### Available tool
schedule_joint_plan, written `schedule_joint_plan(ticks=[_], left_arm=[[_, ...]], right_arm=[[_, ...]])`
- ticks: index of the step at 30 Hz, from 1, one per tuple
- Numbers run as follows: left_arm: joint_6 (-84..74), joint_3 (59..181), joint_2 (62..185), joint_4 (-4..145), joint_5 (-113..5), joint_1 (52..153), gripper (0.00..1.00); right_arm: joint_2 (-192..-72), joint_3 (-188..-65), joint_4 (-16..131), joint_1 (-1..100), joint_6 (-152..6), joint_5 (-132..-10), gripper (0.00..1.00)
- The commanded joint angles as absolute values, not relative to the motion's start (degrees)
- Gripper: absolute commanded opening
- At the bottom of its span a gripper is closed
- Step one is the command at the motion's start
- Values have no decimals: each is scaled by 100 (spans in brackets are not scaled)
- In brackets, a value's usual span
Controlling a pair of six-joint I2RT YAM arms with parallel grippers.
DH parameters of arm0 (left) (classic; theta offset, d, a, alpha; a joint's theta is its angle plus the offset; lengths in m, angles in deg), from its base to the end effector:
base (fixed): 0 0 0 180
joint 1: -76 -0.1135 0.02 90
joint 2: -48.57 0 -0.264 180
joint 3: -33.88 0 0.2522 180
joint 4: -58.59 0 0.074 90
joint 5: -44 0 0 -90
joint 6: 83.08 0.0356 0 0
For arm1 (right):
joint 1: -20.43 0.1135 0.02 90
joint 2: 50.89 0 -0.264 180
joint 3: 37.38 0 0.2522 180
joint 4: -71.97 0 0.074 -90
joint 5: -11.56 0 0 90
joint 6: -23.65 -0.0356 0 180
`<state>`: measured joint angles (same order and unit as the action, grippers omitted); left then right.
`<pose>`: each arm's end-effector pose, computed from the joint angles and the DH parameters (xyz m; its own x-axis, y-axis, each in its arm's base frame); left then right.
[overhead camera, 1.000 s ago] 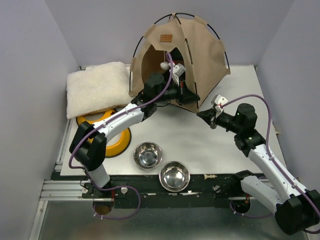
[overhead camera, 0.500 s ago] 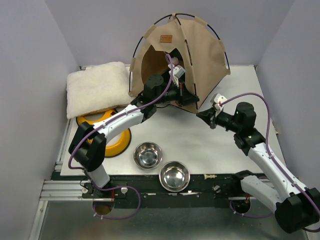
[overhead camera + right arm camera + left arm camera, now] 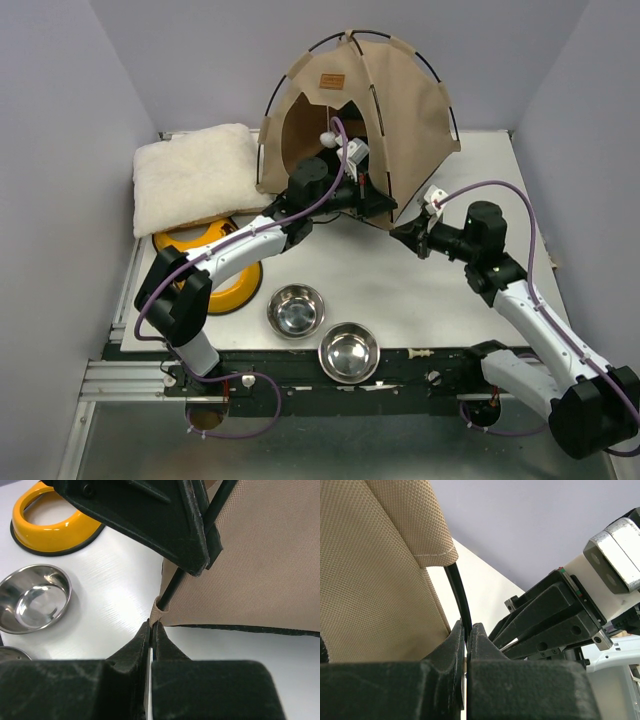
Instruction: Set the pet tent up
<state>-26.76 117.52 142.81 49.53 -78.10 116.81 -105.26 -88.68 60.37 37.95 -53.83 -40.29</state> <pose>0.2840 -0.2702 0.3276 -0.5469 -0.1484 -0.8239 0.7840 0.2544 -0.5662 0.2000 0.0862 0.2887 -0.0609 -0.1980 -0.9783 -0.8398 0.5399 -0.0570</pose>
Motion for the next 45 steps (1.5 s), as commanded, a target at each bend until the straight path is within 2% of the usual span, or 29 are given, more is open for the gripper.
schedule_joint_plan(ticks=[1, 8, 10, 11, 28, 41, 45], left_arm=[[-2640, 11716, 14147, 4792, -7579, 11730, 0], [-2569, 11821, 14147, 4819, -7825, 11686, 0], [-2578, 11804, 14139, 4862, -7869, 11678, 0], [-2526, 11795, 14130, 4906, -7843, 11686, 0], [-1392, 11593, 14129, 5741, -7308, 11704, 0], [-1875, 11154, 14279, 5302, -7342, 12099, 0], [-1893, 11153, 14296, 5249, -7394, 12170, 0]], right_arm=[[-10529, -9139, 6015, 3845, -5501, -3740, 11], [-10380, -8955, 5971, 3845, -5395, -3907, 14], [-10389, -8955, 5988, 3845, -5430, -3915, 1], [-10380, -8963, 6014, 3845, -5439, -3924, 1], [-10125, -8849, 5918, 3845, -5219, -4109, 1], [-10327, -9060, 5997, 3845, -5422, -4030, 1], [-10345, -9086, 5919, 3845, -5571, -4511, 1]])
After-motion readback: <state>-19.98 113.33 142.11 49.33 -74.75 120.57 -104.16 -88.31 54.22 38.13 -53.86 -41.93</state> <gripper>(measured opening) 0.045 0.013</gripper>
